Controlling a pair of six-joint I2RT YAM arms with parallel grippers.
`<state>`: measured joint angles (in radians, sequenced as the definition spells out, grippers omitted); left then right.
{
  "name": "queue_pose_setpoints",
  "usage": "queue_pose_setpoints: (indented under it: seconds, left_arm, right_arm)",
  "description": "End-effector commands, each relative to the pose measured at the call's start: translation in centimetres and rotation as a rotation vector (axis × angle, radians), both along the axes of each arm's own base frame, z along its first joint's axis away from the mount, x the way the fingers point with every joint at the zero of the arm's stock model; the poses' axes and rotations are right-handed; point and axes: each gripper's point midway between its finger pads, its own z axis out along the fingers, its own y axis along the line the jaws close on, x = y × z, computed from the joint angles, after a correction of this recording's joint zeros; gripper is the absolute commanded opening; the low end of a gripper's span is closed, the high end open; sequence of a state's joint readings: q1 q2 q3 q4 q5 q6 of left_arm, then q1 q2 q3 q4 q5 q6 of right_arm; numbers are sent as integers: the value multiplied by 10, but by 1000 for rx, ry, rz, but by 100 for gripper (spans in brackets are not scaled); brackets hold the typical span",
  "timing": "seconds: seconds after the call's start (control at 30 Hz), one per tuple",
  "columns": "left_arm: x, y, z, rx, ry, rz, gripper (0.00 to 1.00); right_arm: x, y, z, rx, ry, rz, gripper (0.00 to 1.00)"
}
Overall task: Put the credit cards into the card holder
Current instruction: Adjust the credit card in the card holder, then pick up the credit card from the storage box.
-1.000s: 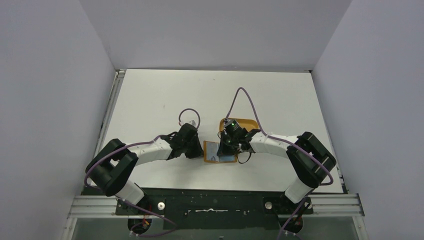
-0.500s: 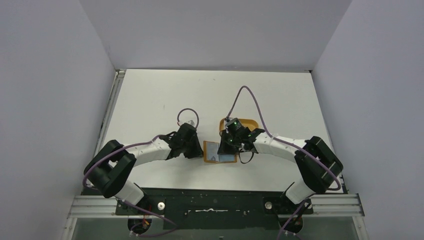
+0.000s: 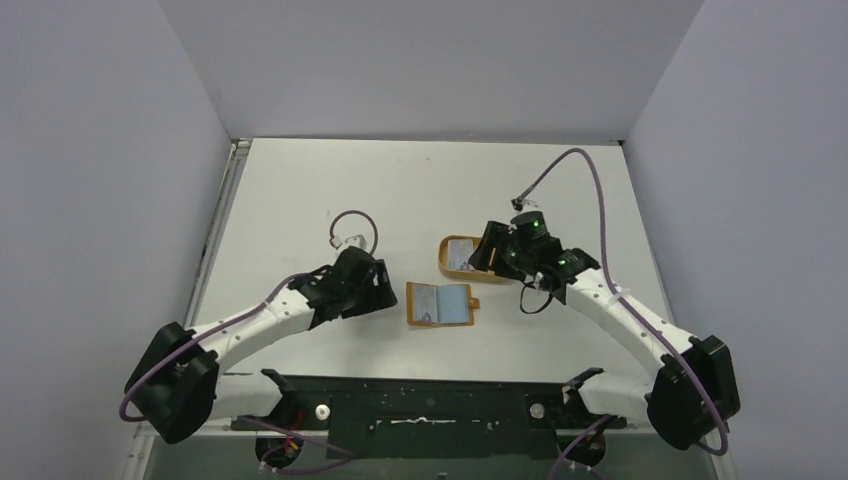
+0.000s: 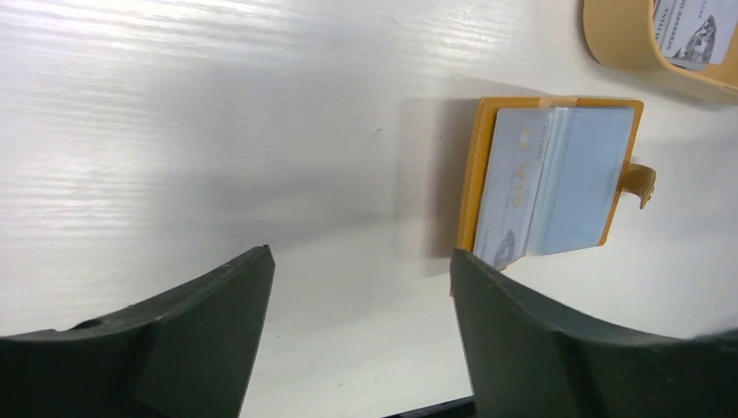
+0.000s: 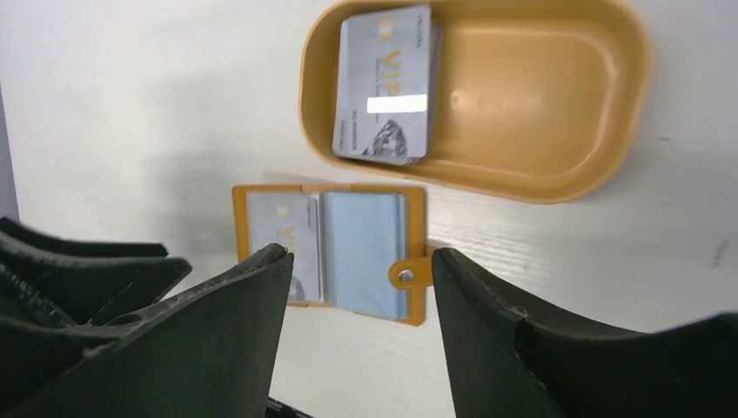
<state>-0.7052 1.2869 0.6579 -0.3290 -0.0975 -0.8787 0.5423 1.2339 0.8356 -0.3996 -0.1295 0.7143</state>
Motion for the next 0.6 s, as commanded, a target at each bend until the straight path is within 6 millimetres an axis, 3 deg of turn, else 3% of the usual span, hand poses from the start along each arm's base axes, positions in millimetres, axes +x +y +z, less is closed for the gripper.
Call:
queue_pose_setpoints:
  seconds: [0.0,0.07,0.13,0.33,0.57]
  left_arm:
    - [8,35,32,105,-113,86,81]
    - [9,48,35,90,-130,155,93]
    - [12,51,35,16,-155,192,97]
    - [8,39,36,-242,-202,191,97]
    - [-6,35,32,-228,-166,94,97]
  right_arm:
    - [17,-25,16,-5,-71,-54,62]
    - [19,-25,13,-2,-65,-41,62]
    - [23,-22,11,0,-64,-17,61]
    - [44,-8,0,8,-46,-17,62]
    - [73,-2,-22,-34,-2,-20,65]
